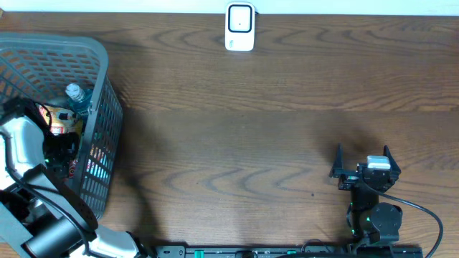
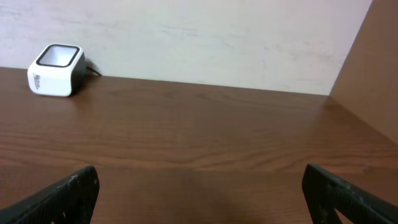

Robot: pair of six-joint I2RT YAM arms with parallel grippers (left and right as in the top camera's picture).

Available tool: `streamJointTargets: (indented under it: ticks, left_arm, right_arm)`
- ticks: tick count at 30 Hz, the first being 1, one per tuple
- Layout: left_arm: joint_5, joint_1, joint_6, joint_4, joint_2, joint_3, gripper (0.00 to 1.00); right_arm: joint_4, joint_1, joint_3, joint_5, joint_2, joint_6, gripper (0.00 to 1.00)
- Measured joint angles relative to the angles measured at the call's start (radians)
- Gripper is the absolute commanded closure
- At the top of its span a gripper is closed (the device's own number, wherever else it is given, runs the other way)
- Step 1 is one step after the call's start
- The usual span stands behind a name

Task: Scan the item barcode
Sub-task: 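Reach the left gripper into the basket and grasp the red Delfi chocolate bar, then carry the chocolate bar out with the left gripper and drop it on the table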

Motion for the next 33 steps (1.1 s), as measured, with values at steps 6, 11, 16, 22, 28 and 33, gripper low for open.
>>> streamJointTargets:
  ticks: [6, 11, 16, 22, 28, 33]
  left_arm:
    - [-0.030, 0.001, -0.034, 0.160, -0.001, -0.106, 0.70]
    - [-0.041, 0.002, -0.079, 0.167, -0.002, -0.153, 0.93]
    - [-0.050, 0.009, -0.076, 0.136, -0.055, -0.142, 0.93]
    - [-0.053, 0.015, -0.045, 0.140, -0.317, -0.023, 0.92]
    - [0.037, 0.017, -0.072, 0.179, -0.702, 0.029, 0.93]
    - [0.352, 0.008, -0.098, 0.436, -0.880, 0.030, 0.92]
  right_arm:
    - [0.000, 0.000, 0.000, 0.000, 0.000, 0.000, 0.01]
    - [0.000, 0.000, 0.000, 0.000, 0.000, 0.000, 0.01]
    - [0.000, 0.000, 0.000, 0.000, 0.000, 0.000, 0.01]
    - [0.000, 0.000, 0.000, 0.000, 0.000, 0.000, 0.01]
    - [0.000, 0.001, 0.000, 0.000, 0.000, 0.000, 0.01]
    - [0.000, 0.001, 0.000, 0.000, 0.000, 0.000, 0.01]
